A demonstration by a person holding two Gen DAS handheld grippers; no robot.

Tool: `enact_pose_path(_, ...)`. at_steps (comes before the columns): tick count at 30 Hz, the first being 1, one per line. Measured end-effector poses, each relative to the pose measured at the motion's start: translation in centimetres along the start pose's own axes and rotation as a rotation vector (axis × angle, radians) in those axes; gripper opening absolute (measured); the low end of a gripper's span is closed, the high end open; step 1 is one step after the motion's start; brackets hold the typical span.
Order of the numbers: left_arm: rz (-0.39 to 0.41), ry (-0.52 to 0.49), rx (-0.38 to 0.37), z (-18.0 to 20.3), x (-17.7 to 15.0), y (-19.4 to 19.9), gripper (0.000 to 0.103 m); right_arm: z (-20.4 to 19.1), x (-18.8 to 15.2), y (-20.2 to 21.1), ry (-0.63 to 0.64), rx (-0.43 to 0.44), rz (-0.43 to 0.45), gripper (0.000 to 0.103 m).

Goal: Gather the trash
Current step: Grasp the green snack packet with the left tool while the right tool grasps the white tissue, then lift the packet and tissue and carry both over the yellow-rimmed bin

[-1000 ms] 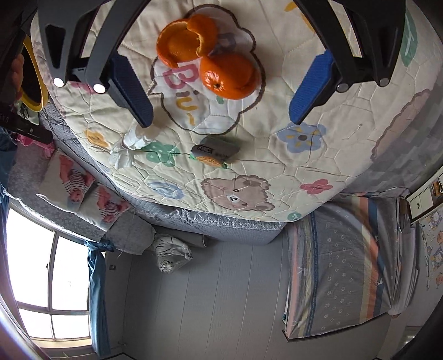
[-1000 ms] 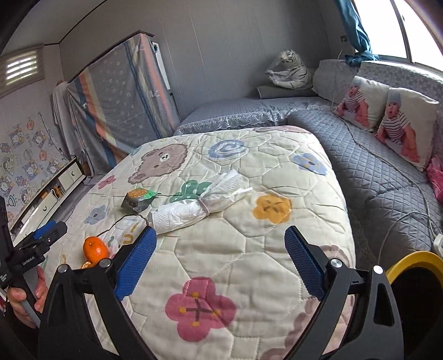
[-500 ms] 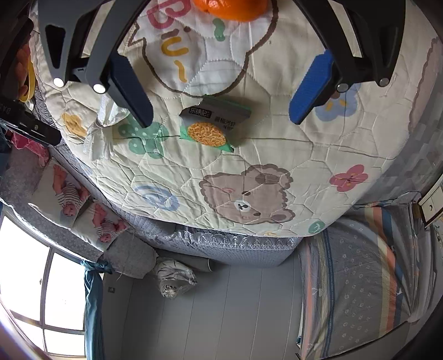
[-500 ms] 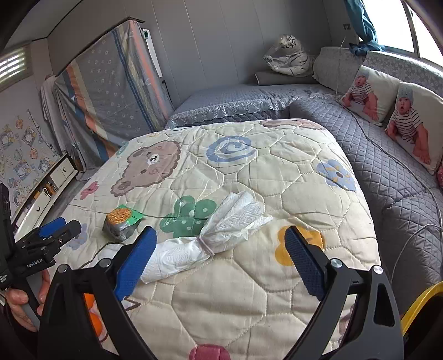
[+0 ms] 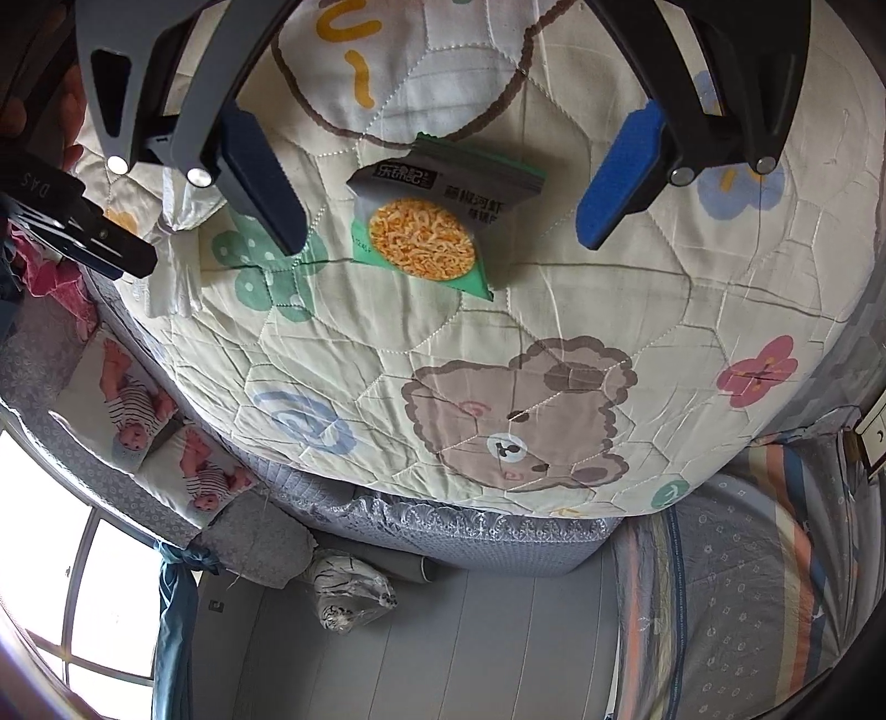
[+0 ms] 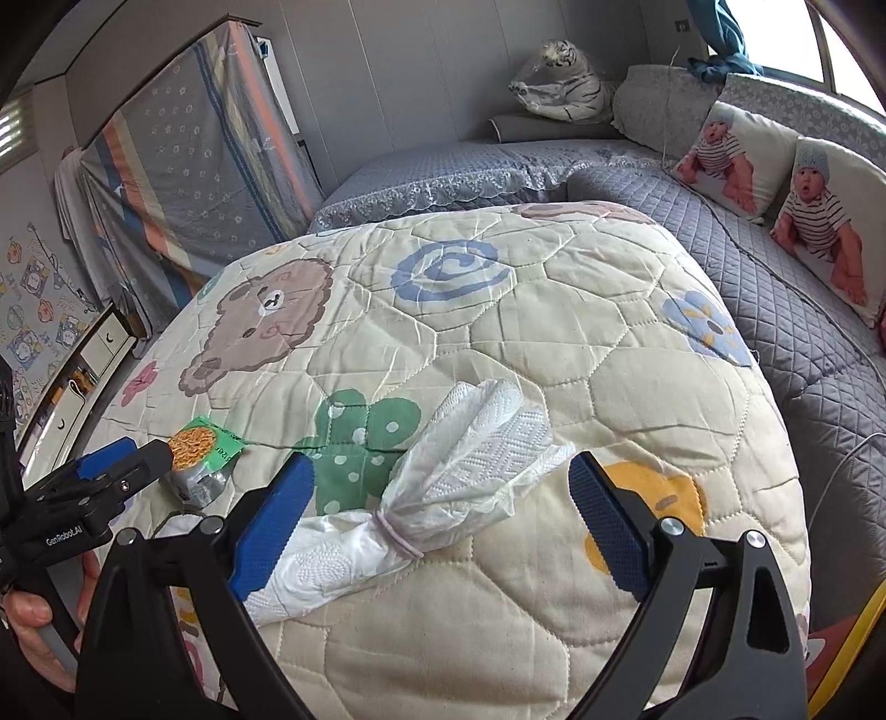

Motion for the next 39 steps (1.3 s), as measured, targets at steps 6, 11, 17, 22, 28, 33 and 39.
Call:
enact_pose_path(6, -0.048, 0.027, -0.017, -0.3, -0.7, -1.5, 0.07, -0.3, -0.1, -1.5, -0.003, 0.005, -0.033, 0.073)
enact_pose_path(11, -0.094, 0.035, -0.026, -0.4, -1.4, -2.7, 0.042, 0.1, -0.6, -2.2, -0.016, -0.015, -0.057, 0.045)
enact_pose_path(17, -0.09, 0.041, -0.032, -0.4, -1.7, -2.7, 0.021, 0.4, -0.8, -2.2, -0.019, -0.012, -0.06, 0.023)
enact_pose_path(22, -0.073, 0.04, -0.027, -0.4, -1.6, -2.3, 0.013, -0.3, -0.7, -1.4, -0.004, 0.012, -0.044, 0.011)
enact_pose_path(28, -0.024, 0.054, -0.05, -0.3, -1.2, -0.1, 0.012, -1.1, 0.3, 1.4, 0.012, 0.051, 0.003, 0.009)
enact_pose_path(33, 0.044, 0.065, -0.078, -0.3, -0.7, 3.3, 0.012, -1.6, 1.2, 5.0, 0.018, 0.072, 0.048, 0.009)
enact_pose_path(39, 0.131, 0.07, -0.081, -0.8, -0.6, 8.1, 0.012, -2.8, 0.6, 8.8, 0.042, 0.103, 0.072, 0.009)
Point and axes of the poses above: each gripper's, at about its wrist camera, not at the fingertips, and y roughly against the way its jaws point, z to its right, x to its top, the point moved 8 cm from there along -y, roughly the way its jaws point, and after that the axes turned 2 degrees about -y, right-handed, at the moved point
